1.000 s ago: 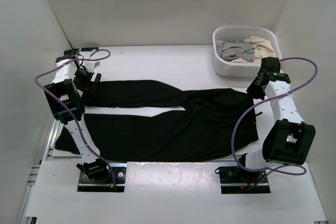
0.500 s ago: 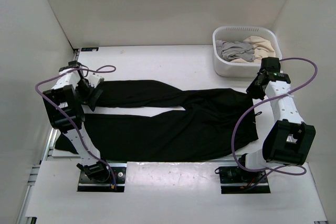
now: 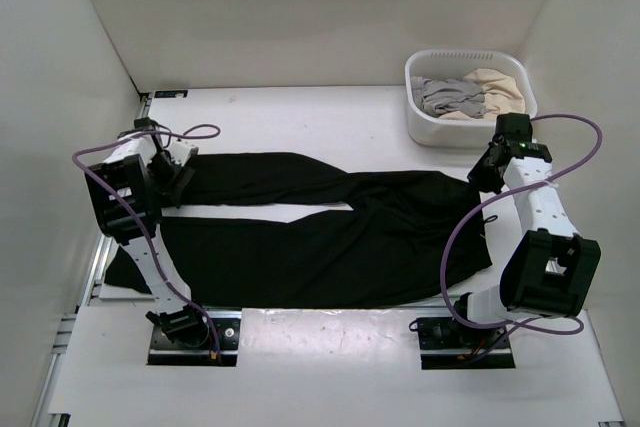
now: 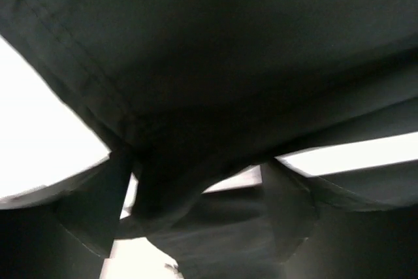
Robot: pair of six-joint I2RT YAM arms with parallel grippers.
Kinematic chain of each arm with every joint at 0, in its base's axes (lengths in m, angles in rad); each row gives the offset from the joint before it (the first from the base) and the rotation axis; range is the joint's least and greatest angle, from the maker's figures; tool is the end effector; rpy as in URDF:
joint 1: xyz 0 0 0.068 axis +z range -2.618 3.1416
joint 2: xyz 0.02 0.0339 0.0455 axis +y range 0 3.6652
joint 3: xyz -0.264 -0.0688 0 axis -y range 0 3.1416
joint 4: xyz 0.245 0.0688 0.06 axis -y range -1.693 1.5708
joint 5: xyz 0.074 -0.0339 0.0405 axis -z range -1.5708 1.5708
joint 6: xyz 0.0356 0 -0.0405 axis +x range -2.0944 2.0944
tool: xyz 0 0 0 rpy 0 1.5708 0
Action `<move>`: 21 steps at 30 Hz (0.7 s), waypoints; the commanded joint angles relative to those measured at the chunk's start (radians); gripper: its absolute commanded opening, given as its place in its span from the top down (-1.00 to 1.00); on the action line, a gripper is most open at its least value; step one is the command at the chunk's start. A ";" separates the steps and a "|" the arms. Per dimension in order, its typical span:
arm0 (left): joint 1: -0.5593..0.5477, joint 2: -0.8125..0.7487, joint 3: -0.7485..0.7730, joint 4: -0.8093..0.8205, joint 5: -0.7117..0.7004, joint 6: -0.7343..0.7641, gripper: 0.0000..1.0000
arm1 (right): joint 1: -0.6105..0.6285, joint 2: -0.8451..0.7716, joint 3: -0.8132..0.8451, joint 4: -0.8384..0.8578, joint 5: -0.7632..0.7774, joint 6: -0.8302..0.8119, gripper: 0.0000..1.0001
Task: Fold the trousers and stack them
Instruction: Fold the trousers
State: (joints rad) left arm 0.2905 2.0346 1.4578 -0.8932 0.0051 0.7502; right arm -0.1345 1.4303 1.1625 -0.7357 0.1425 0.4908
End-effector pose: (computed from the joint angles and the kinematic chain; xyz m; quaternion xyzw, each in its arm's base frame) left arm 0.3710 0.1107 0.1573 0.2277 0.9724 0.0228 0.0450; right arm 0.2905 -0.0444 0.2758 0.3135 0.9051 -0.0178 0.2868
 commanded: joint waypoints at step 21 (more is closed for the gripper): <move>0.013 -0.152 0.445 -0.234 -0.054 -0.074 0.72 | -0.122 -0.159 0.005 0.067 -0.012 0.012 1.00</move>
State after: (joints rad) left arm 0.2840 1.9621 2.0354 -1.0634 0.0341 0.6685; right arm -0.2371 1.3117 1.2064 -0.7074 0.1013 0.5201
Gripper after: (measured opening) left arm 0.146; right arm 0.026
